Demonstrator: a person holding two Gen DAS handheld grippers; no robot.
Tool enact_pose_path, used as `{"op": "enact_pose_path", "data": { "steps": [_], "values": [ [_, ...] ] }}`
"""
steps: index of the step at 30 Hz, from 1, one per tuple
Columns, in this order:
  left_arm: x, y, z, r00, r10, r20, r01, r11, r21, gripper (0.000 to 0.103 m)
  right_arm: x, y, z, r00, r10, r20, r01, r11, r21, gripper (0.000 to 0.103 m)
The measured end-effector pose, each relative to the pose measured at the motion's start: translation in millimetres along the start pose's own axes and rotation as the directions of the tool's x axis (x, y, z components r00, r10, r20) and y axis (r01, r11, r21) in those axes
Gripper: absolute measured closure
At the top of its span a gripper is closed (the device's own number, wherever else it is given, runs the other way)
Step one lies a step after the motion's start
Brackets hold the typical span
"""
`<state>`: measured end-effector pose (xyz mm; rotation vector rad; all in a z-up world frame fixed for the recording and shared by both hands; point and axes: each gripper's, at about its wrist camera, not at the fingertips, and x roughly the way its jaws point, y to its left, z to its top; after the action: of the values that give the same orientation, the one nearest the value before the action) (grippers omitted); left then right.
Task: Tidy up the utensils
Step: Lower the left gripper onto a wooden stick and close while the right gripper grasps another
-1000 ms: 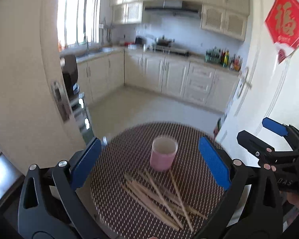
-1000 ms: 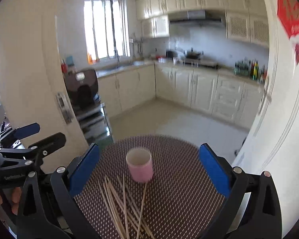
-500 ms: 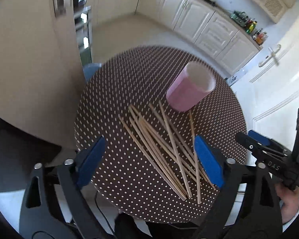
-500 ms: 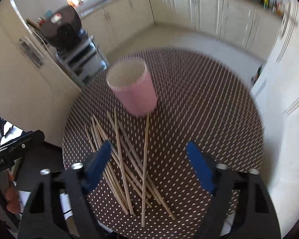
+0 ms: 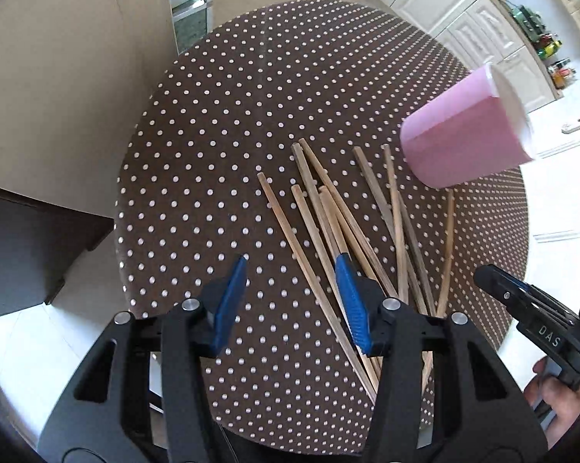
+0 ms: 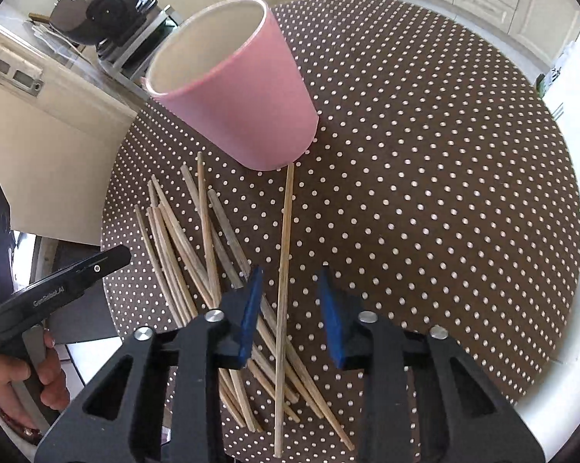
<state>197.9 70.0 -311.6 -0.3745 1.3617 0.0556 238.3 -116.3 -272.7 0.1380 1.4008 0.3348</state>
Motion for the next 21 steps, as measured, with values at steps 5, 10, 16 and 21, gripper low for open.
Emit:
{"op": "enact_pose_path", "data": {
  "steps": [5,10,16,21],
  "values": [
    [20,-4,10,0.997,0.055,-0.049,-0.057,0.998,-0.026,0.067,10,2,11,1.0,-0.008,-0.022,0.008,1.0,-0.011,0.083],
    [30,5,14,0.995,0.048,-0.092,-0.056,0.994,-0.091,0.067,25,2,25,0.999,-0.025,-0.044,0.024,0.999,-0.023,0.084],
    [24,10,20,0.997,-0.012,-0.075,0.001,0.989,-0.149,0.067,31,2,32,0.998,-0.012,-0.057,0.01,1.0,-0.02,0.084],
    [36,4,30,0.993,0.067,-0.092,-0.075,0.993,-0.092,0.067,37,1,39,0.998,-0.018,-0.067,0.016,0.999,-0.032,0.084]
  ]
}}
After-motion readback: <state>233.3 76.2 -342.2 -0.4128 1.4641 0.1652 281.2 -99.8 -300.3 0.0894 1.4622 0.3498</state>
